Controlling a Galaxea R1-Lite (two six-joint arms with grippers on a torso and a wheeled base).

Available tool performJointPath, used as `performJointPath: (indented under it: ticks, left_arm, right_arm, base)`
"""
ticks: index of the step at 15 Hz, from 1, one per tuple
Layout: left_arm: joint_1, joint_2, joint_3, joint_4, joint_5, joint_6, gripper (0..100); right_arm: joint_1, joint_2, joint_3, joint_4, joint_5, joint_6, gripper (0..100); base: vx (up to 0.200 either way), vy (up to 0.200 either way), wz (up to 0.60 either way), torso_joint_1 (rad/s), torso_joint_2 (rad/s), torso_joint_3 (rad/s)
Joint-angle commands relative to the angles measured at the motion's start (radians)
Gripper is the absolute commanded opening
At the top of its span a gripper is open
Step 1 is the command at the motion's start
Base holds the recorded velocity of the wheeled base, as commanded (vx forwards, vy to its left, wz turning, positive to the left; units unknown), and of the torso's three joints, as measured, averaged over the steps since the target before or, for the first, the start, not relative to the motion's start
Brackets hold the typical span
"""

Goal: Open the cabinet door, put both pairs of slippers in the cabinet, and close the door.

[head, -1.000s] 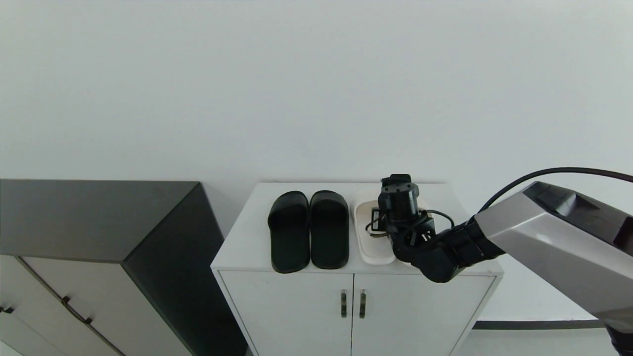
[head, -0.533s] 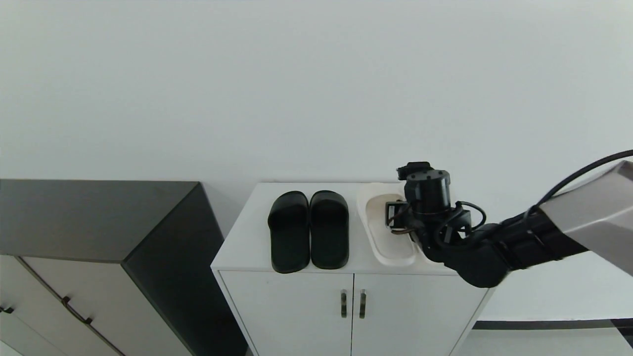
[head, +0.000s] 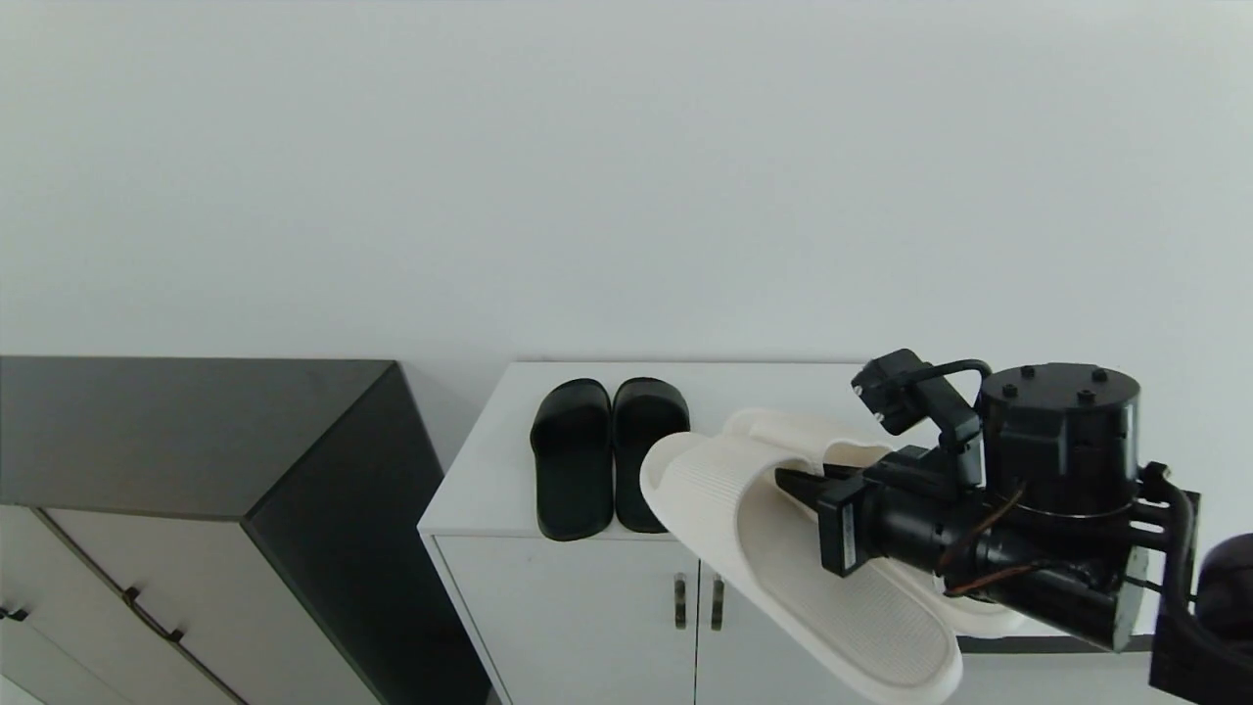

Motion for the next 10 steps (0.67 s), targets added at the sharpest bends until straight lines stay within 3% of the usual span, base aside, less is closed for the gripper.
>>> performJointPath:
  ticks: [1, 4, 10]
  left_arm:
    - [0.000, 0.000, 0.000, 0.000, 0.001, 0.000, 0]
    - [0.000, 0.000, 0.000, 0.000, -0.001, 0.000, 0]
    - [0.000, 0.000, 0.000, 0.000, -0.001, 0.000, 0]
  right_arm:
    - [0.026, -0.055, 0.025, 0.000, 0.002, 0.000, 0]
    - [0.035, -0.046, 0.045, -0.003, 0.002, -0.004, 0]
    - [0.035, -0.044, 0.048, -0.005, 0.001, -0.004, 0]
  base:
    - [0.000, 0.000, 0.00, 0.000, 0.00, 0.000]
    - [0.000, 0.000, 0.00, 0.000, 0.00, 0.000]
    - [-0.200, 0.000, 0.00, 0.006, 0.00, 0.002]
